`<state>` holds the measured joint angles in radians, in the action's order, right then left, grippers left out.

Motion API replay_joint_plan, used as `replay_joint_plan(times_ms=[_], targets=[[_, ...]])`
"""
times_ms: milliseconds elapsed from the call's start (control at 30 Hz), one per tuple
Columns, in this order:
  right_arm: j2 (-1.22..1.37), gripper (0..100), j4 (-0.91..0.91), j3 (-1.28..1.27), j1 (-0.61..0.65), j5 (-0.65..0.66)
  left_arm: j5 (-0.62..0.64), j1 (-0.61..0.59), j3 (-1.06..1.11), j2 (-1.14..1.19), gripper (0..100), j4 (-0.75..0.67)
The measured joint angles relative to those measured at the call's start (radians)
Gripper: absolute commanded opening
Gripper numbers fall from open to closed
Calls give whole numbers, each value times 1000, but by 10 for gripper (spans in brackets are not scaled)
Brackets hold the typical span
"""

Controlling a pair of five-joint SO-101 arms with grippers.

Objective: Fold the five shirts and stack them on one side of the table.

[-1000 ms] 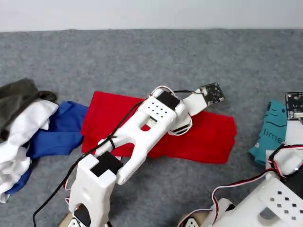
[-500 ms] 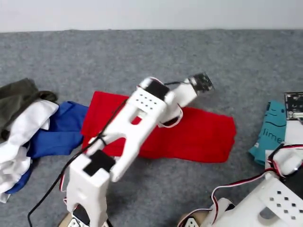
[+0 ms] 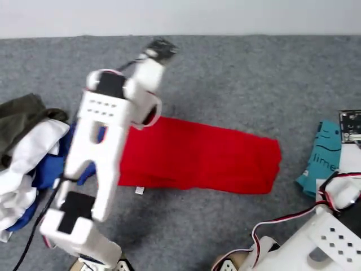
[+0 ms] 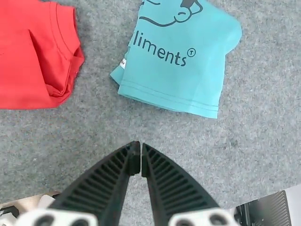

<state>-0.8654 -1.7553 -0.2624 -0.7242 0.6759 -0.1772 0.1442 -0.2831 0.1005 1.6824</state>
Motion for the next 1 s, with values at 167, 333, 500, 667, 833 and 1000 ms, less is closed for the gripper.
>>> replay_joint_plan(times_ms=[167, 333, 500, 667, 833, 1000], targets=[[0, 9, 0, 0, 0, 0, 6, -86, 15, -147, 13, 44], [0, 9, 0, 0, 0, 0, 8, -112, 143, -336, 13, 48], [0, 9, 0, 0, 0, 0, 8, -163, 354, -537, 13, -18], [0, 9, 0, 0, 0, 0, 8, -172, 643, -772, 13, -172], [0, 9, 0, 0, 0, 0, 9, -180, 931, -974, 14, -331], [0, 9, 0, 0, 0, 0, 11, -212, 1162, -1079, 15, -446]])
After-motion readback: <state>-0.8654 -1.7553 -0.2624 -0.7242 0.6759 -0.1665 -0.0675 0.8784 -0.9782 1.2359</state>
